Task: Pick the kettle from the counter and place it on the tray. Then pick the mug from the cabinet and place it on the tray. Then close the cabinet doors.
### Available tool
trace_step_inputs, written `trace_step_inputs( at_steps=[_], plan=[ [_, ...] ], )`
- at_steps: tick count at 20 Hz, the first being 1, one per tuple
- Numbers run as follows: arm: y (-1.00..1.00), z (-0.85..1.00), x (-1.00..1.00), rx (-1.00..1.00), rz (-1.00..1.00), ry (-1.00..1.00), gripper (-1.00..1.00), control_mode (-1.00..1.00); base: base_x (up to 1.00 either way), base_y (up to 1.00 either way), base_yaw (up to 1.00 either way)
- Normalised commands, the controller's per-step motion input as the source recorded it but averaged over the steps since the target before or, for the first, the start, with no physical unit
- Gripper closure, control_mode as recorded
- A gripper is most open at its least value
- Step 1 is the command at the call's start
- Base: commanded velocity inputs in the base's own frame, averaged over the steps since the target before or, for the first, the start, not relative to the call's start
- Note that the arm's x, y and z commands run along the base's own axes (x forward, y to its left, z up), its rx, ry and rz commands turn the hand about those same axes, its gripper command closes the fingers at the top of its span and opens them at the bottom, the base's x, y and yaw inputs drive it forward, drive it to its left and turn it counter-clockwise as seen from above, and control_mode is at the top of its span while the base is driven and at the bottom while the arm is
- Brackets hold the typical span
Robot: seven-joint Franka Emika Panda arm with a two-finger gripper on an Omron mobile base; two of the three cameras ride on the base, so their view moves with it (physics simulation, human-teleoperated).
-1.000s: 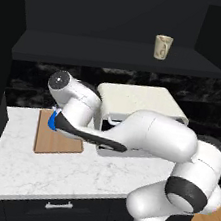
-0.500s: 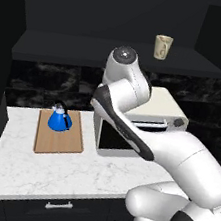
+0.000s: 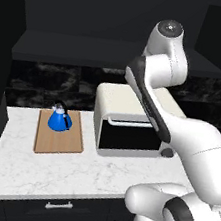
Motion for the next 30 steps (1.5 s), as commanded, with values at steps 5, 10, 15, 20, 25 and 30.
trace_step_inputs(
  at_steps=[5,10,15,20,25,30],
  plan=[
    [-0.70,0.32,0.60,0.10,-0.34,-0.07,-1.00,-1.00,0.00,0.00,0.00],
    [-0.52,0.08,0.78,0.11,-0.32,-0.10,-1.00,-1.00,0.00,0.00,0.00],
    [-0.33,0.02,0.63,0.07,-0.25,-0.16,-1.00,-1.00,0.00,0.00,0.00],
    [-0.17,0.00,0.73,0.10,-0.07,-0.09,-1.00,-1.00,0.00,0.00,0.00],
    [-0.06,0.00,0.59,0.08,0.00,-0.06,-1.00,-1.00,0.00,0.00,0.00],
    [-0.02,-0.01,0.03,0.05,0.00,-0.05,1.00,-1.00,0.00,0.00,0.00]
  ],
)
